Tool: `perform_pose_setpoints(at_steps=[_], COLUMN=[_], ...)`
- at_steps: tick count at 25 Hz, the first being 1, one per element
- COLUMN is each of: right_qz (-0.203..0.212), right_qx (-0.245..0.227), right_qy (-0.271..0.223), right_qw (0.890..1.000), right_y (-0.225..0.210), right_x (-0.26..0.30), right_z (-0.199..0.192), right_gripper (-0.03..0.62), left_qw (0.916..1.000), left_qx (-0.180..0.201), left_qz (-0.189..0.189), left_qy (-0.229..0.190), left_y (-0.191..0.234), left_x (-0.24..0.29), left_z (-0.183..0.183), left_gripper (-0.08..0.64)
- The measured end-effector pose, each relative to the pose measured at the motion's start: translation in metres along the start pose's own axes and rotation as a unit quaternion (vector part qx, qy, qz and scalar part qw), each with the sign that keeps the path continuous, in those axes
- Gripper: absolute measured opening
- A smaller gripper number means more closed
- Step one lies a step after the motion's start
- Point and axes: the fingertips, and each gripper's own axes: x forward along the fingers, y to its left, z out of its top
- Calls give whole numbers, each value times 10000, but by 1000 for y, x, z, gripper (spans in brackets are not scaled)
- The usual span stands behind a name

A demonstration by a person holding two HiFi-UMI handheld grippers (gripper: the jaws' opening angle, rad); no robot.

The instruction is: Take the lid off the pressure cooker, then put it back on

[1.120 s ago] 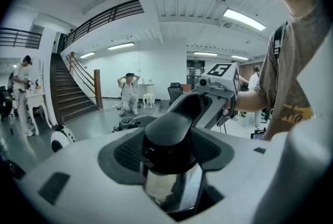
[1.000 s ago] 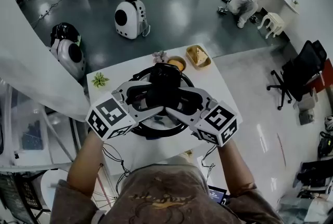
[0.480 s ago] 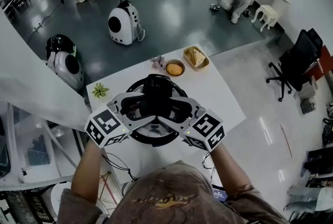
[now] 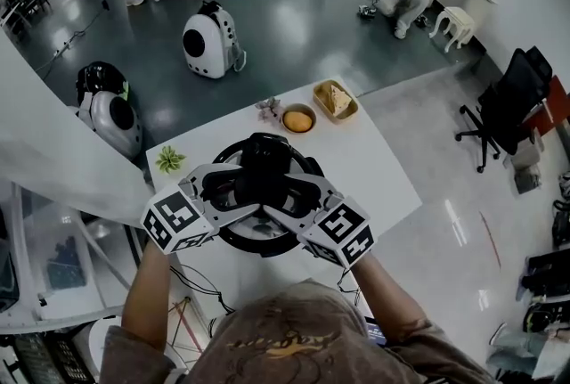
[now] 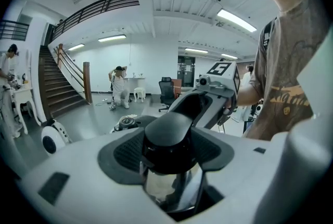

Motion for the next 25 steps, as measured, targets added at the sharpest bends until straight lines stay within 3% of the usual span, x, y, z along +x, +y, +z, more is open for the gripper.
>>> perform_pose_setpoints(at_steps=[8, 15, 25], right_qz=[-41, 139, 169], right_qx=[96, -64, -55], right_qy=[-3, 145, 189], right_qw=[9999, 9998, 9997], right_y=[-2, -2, -5], right_x=[1, 6, 7], right_z=[-1, -3, -4], right_gripper=[250, 249, 249], left_qw=[9998, 9993, 9991], left_qx=[-53, -370, -402], left_qz=[-193, -38, -24], left_qy=[-44, -64, -108], left_y=[2, 4, 7], left_x=[3, 2, 3], left_z=[-1, -7, -8], left_gripper=[281, 282, 282])
